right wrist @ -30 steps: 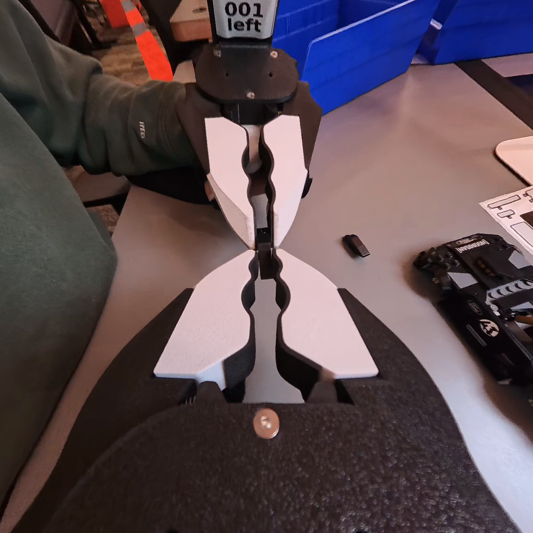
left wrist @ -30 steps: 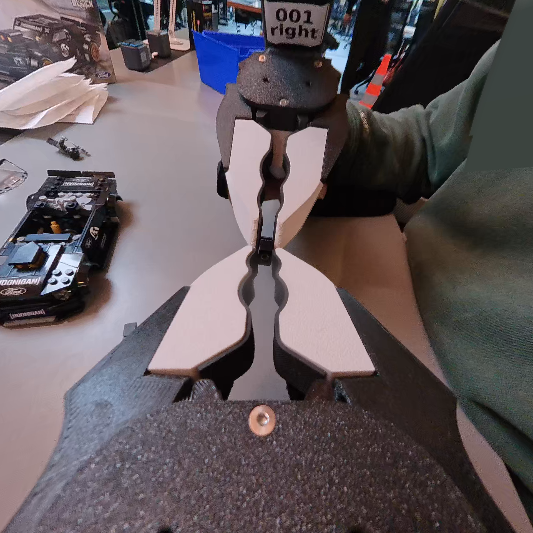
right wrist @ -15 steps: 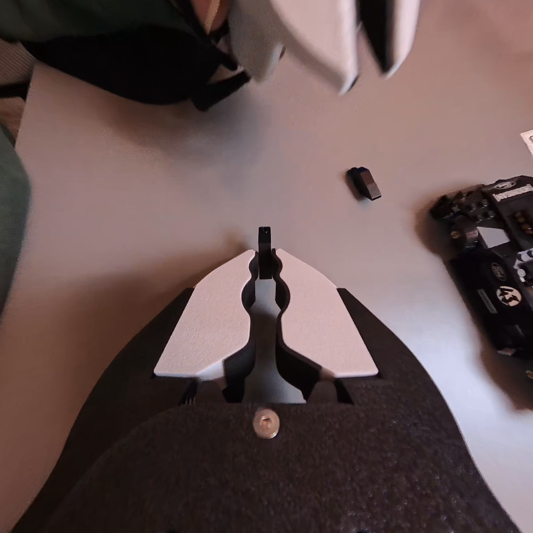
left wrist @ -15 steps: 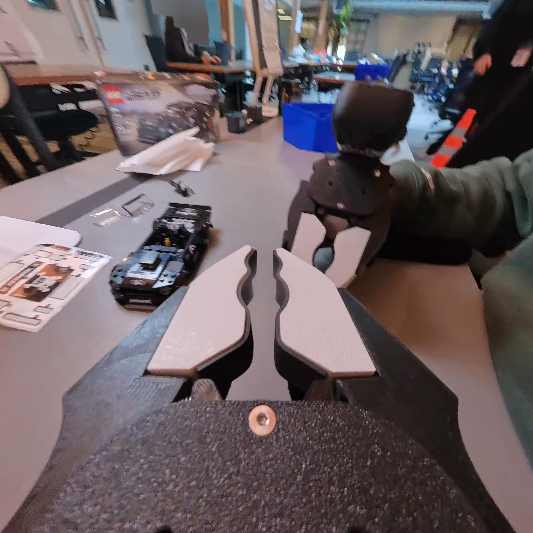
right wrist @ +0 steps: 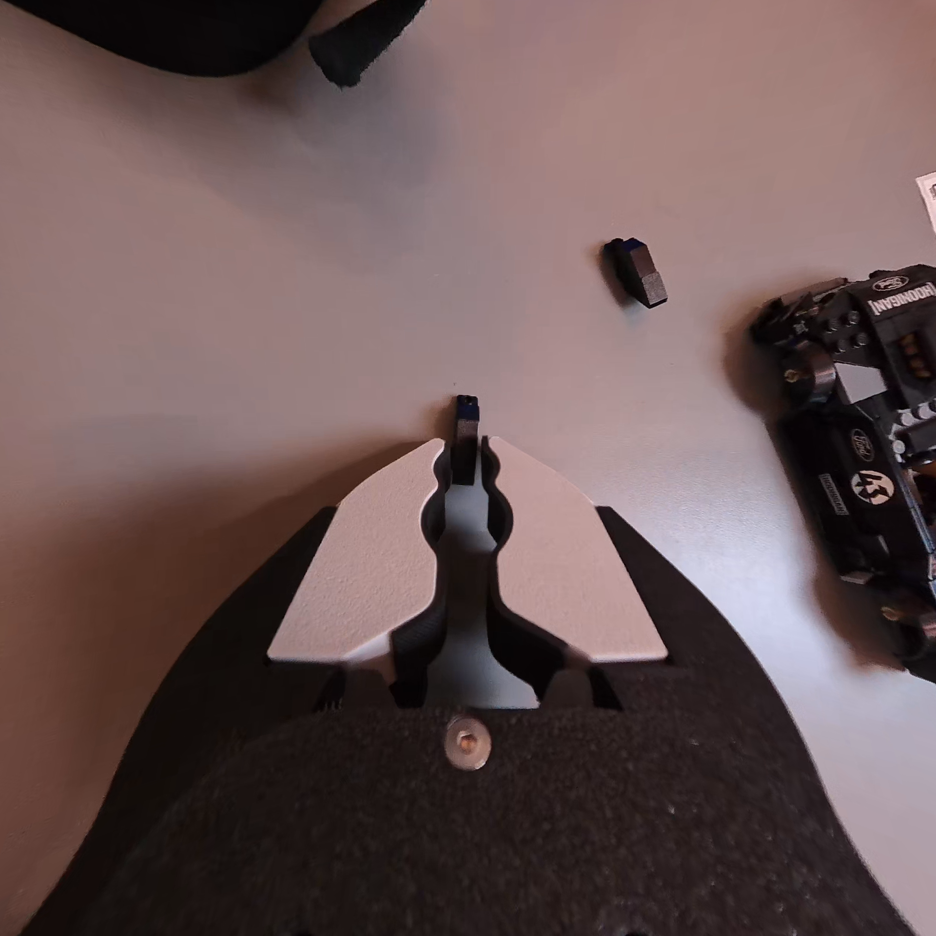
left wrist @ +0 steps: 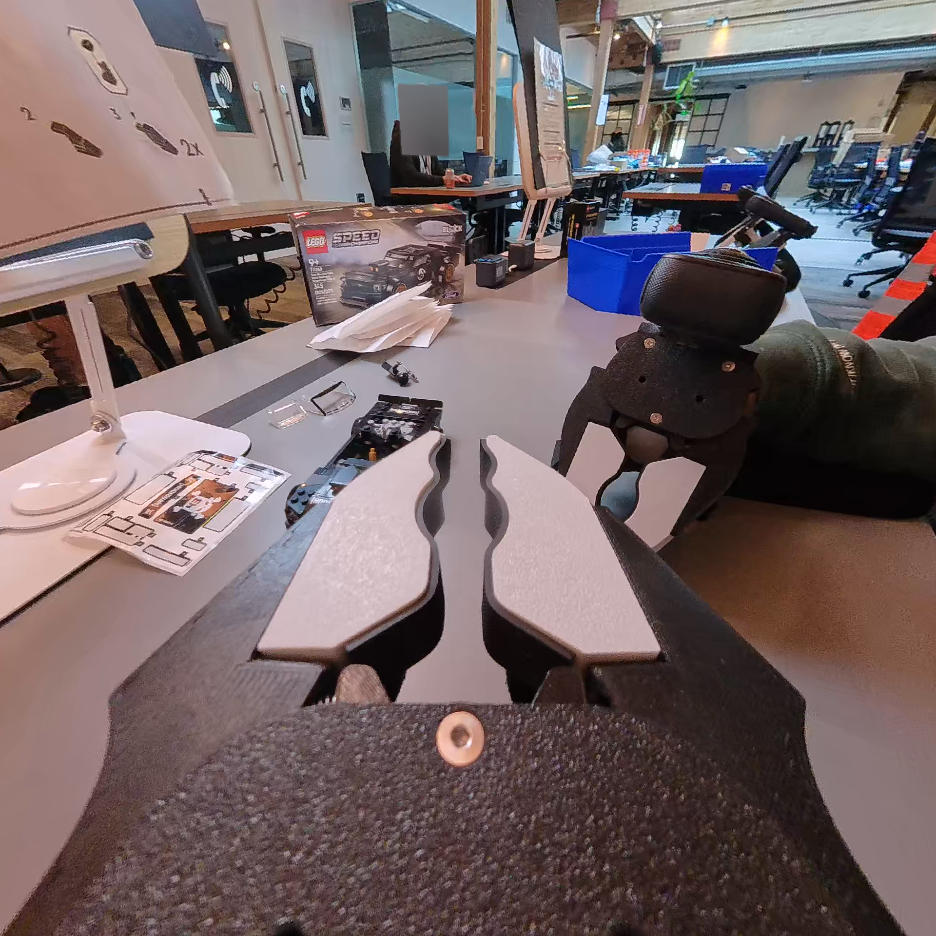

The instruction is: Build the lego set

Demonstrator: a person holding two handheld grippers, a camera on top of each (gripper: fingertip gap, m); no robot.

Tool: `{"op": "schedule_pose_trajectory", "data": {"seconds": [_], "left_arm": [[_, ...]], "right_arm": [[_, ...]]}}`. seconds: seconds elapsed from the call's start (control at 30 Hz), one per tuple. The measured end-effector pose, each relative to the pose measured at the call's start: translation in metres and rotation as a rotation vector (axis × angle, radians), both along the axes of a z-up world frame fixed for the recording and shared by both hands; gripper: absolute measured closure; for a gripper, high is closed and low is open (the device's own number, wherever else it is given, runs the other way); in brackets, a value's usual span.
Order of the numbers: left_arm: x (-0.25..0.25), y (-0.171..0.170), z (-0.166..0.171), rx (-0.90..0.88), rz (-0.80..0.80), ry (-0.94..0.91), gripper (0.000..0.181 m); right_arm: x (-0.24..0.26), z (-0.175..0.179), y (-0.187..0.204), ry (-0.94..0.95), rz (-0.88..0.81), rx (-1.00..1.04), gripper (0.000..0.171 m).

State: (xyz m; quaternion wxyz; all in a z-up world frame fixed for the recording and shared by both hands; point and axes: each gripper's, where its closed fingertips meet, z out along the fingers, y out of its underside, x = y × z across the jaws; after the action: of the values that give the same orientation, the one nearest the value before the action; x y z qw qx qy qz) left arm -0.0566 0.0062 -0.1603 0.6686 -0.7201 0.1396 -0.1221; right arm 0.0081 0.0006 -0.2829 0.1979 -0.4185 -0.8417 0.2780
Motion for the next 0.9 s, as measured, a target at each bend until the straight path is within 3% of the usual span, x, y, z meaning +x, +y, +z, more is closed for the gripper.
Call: {"op": "schedule_pose_trajectory", "data": {"seconds": [0.2,0.4,0.47,0.57,0.7,0.9], "left_arm": [[-0.014,0.0,0.004,0.017,0.051,-0.006,0.171],[-0.025,0.0,0.005,0.016,0.096,-0.015,0.17],[-0.027,0.001,0.004,0.012,0.11,-0.012,0.168],[-0.029,0.001,0.003,0.005,0.124,-0.011,0.166],[-0.033,0.001,0.003,0.009,0.142,-0.002,0.176],[-0.047,0.005,-0.013,-0.068,0.208,0.034,0.179]], "right_arm": [[-0.009,0.015,0.004,0.063,-0.048,-0.078,0.144],[-0.03,0.061,0.03,0.32,-0.224,-0.172,0.118],[-0.034,0.075,0.042,0.419,-0.283,-0.178,0.129],[-0.034,0.096,0.057,0.561,-0.362,-0.169,0.171],[-0.03,0.118,0.08,0.678,-0.466,-0.164,0.171],[-0.023,0.122,0.104,0.687,-0.517,-0.127,0.169]]}}
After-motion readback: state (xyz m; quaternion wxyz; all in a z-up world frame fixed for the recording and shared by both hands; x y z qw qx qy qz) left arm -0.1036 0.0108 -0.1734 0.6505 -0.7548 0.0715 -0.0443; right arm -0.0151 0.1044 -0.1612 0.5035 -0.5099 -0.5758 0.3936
